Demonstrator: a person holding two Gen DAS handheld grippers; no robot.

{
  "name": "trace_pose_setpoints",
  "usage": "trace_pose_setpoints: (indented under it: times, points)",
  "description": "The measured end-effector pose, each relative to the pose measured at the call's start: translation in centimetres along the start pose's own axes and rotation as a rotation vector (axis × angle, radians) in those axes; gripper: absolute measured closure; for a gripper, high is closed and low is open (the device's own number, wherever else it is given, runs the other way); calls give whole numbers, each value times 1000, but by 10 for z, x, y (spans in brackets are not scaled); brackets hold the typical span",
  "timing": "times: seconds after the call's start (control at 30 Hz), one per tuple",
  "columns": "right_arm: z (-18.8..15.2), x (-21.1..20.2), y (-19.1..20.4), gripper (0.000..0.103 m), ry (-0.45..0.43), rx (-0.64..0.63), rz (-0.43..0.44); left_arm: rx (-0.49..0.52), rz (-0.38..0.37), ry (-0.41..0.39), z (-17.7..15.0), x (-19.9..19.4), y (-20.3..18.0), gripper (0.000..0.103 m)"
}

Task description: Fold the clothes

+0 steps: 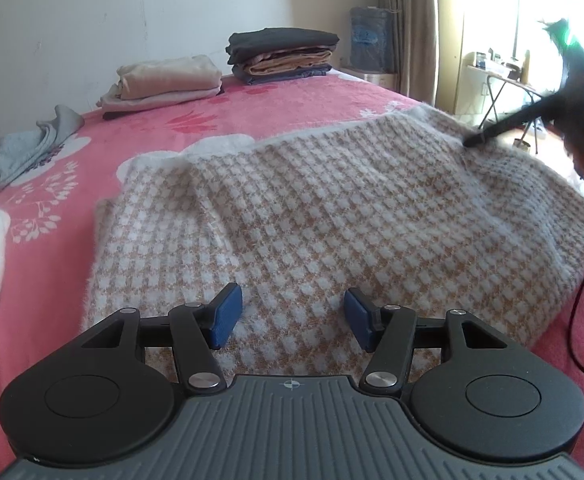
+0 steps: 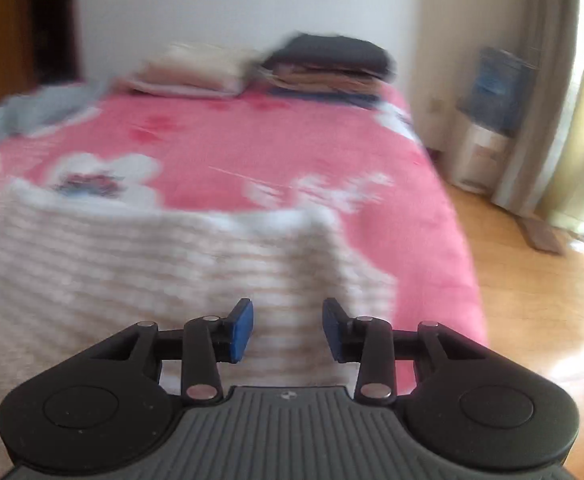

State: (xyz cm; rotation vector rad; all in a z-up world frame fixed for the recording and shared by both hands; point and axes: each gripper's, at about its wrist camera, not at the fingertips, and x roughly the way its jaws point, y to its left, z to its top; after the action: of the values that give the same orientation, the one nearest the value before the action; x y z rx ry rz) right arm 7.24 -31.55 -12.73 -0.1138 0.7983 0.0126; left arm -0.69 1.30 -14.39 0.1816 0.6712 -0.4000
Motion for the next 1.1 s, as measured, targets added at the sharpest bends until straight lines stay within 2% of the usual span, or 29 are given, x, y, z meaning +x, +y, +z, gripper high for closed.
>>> trace_pose_setpoints:
  times: [0.07, 0.13, 0.17, 0.23, 0.4, 0.47, 0.53, 0.63, 0.67, 0.73, 0.83, 0.93, 1.0, 1.03, 1.1]
  points:
    - [-7, 16, -20, 53, 31, 94, 21, 0, 1, 1, 0, 0, 0, 46]
    - [-4, 16, -32, 55, 49, 184, 30, 4, 0, 2, 0, 0, 0, 46]
    - [2, 8, -29, 61, 27, 182, 27, 5, -1, 2, 0, -1, 0, 46]
    - [15, -8, -21, 60, -18, 178, 28, -2, 1, 2, 0, 0, 1, 46]
    - [26, -35, 16, 60, -177, 39, 185, -4, 11, -5, -1, 0, -2, 45]
    - [26, -17, 31, 60, -146, 5, 220, 3, 15, -4, -2, -1, -2, 45]
    - [21, 16, 38, 60, -25, 2, 224, -5, 14, 1, -1, -3, -1, 45]
    - [25, 24, 30, 59, 26, 111, 237, -12, 15, 9, 0, -5, 2, 45]
    - [30, 15, 30, 61, 23, 136, 232, -14, 18, 11, 0, -6, 3, 45]
    - [33, -8, 33, 61, -38, 117, 244, -32, 30, 4, 3, -11, 6, 45]
    - [31, -41, 38, 61, -86, 69, 313, -70, 27, -42, 11, -20, 13, 45]
    - [23, -58, 52, 61, -68, -13, 385, -85, 40, -54, 17, -14, 22, 45]
    - [11, -52, 65, 61, -21, -82, 423, -117, 72, 10, 19, 2, 32, 45]
    - [4, -46, 73, 61, 4, -102, 409, -139, 87, 57, 19, 11, 37, 45]
    - [-9, -33, 87, 60, 52, -143, 382, -182, 78, 90, 21, 15, 44, 45]
